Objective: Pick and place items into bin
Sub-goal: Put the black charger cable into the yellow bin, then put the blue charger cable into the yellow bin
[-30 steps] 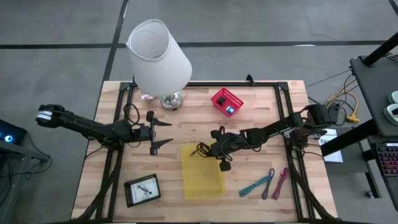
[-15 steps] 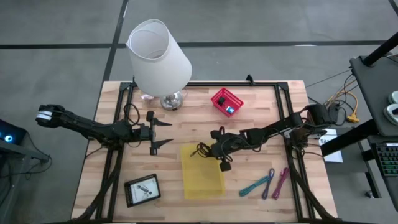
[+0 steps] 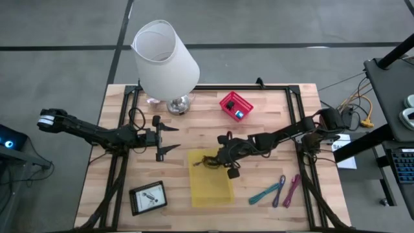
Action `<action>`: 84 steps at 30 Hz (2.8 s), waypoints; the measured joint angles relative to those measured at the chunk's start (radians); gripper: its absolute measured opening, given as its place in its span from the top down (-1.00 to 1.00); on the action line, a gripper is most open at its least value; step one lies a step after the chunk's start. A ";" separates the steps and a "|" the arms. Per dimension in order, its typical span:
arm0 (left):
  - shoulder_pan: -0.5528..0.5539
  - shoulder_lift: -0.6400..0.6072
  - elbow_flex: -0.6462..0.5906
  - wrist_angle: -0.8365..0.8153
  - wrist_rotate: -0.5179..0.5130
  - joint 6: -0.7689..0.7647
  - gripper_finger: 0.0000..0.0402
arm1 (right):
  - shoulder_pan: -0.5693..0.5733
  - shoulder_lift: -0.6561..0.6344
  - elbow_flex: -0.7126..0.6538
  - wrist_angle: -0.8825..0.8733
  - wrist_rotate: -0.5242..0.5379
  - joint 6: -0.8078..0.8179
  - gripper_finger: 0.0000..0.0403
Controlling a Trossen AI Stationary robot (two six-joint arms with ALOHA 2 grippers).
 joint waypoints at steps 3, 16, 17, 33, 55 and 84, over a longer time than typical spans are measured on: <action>0.000 0.000 0.000 0.000 0.000 0.000 -0.39 | 0.000 0.000 0.039 -0.090 0.000 0.001 0.48; 0.000 0.000 0.000 0.000 0.000 0.000 -0.39 | 0.000 0.000 0.219 -0.397 -0.001 0.044 0.09; 0.000 0.000 0.000 -0.001 0.000 0.000 -0.39 | 0.000 0.000 0.232 -0.433 -0.001 0.060 0.08; 0.000 0.000 0.000 0.000 0.000 0.000 -0.39 | 0.069 0.000 0.277 -0.645 -0.193 0.304 0.12; 0.000 0.000 0.000 0.000 0.000 0.001 -0.39 | 0.324 0.000 0.193 -0.742 -0.214 0.438 0.12; 0.000 0.000 0.000 -0.011 0.000 -0.027 -0.39 | 0.512 0.005 0.085 -0.585 -0.003 0.563 0.16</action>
